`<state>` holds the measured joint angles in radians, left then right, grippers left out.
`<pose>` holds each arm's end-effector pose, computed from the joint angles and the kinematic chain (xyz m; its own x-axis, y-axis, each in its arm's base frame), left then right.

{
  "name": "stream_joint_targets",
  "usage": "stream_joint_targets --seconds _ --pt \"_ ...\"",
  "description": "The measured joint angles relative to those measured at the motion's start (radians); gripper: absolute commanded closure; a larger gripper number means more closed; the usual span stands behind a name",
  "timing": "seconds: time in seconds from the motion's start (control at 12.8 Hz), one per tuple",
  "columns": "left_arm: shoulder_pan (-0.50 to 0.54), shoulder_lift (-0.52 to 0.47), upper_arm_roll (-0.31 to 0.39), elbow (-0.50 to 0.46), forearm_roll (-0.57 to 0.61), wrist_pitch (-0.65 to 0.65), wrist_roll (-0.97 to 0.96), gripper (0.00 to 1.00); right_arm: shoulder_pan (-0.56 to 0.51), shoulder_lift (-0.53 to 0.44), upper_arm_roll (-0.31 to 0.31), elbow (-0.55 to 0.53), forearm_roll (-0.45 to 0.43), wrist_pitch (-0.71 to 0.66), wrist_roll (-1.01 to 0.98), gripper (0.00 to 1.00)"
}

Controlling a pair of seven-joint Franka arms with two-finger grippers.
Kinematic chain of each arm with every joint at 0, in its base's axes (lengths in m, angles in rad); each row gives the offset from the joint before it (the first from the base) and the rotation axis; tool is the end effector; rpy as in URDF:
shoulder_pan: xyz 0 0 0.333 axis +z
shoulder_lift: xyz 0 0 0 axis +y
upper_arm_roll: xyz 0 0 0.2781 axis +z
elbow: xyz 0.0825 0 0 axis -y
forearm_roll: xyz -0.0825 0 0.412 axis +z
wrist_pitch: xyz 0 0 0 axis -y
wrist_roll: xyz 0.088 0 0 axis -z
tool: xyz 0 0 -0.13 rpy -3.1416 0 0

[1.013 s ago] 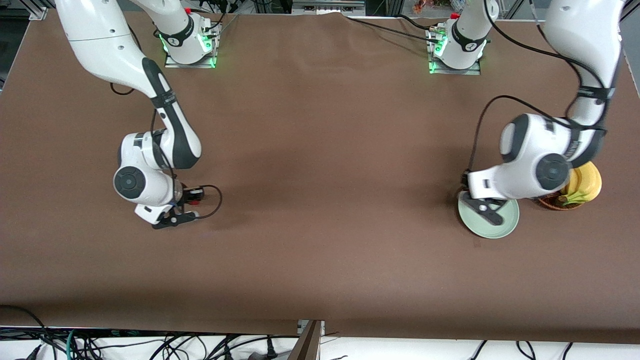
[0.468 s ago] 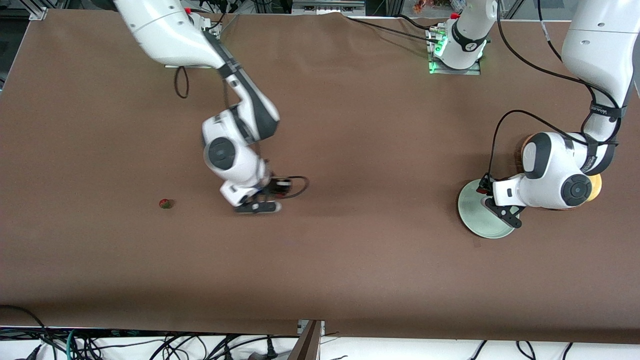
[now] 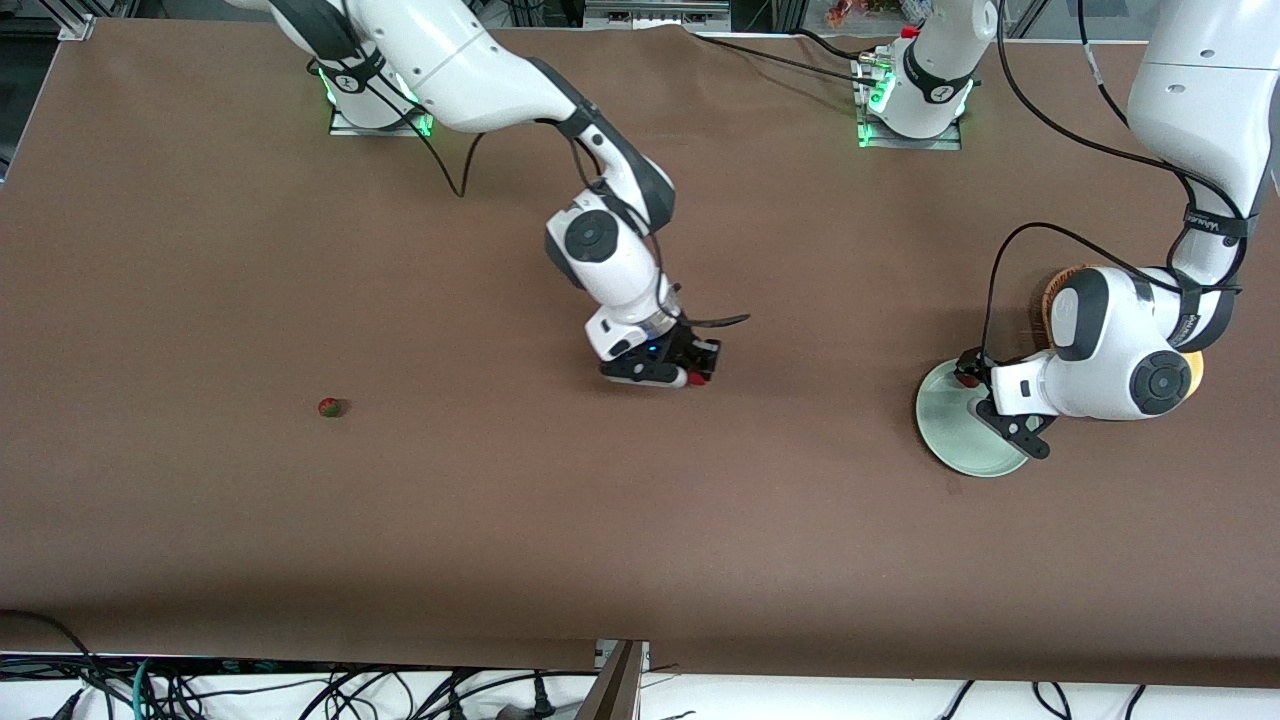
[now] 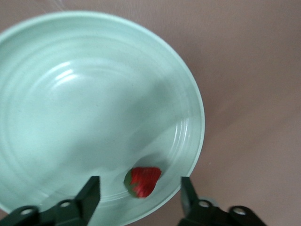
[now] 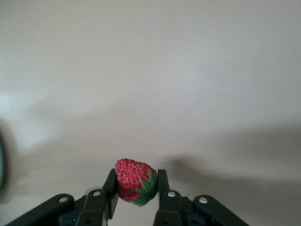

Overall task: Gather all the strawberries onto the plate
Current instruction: 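Drop the strawberry on the plate while the right gripper carries another midway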

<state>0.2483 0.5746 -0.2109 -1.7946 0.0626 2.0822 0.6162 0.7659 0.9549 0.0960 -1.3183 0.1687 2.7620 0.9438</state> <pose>0.6164 0.0260 0.1416 0.8010 -0.5712 -0.1790 -0.5355 -0.8174 0.2122 0.5258 0.5779 0.1511 0.9484 -0.3021 0.0966 -0.2207 -0.8474 -0.4830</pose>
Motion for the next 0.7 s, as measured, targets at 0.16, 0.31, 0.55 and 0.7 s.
stream_joint_targets --seconds 0.16,0.31,0.55,0.7 --pt "0.000 -0.030 -0.008 0.012 0.000 -0.004 -0.002 0.00 0.050 0.079 -0.001 0.096 0.000 0.019 0.047 0.91" --pt "-0.001 -0.064 -0.026 0.026 0.000 -0.051 -0.009 0.00 0.083 0.130 -0.001 0.151 0.000 0.021 0.057 0.91" --pt "-0.002 -0.081 -0.061 0.032 0.000 -0.096 -0.065 0.00 0.108 0.180 -0.002 0.179 0.000 0.055 0.059 0.66" --pt "-0.002 -0.081 -0.074 0.032 0.000 -0.108 -0.097 0.00 0.109 0.183 -0.002 0.182 0.000 0.063 0.060 0.00"
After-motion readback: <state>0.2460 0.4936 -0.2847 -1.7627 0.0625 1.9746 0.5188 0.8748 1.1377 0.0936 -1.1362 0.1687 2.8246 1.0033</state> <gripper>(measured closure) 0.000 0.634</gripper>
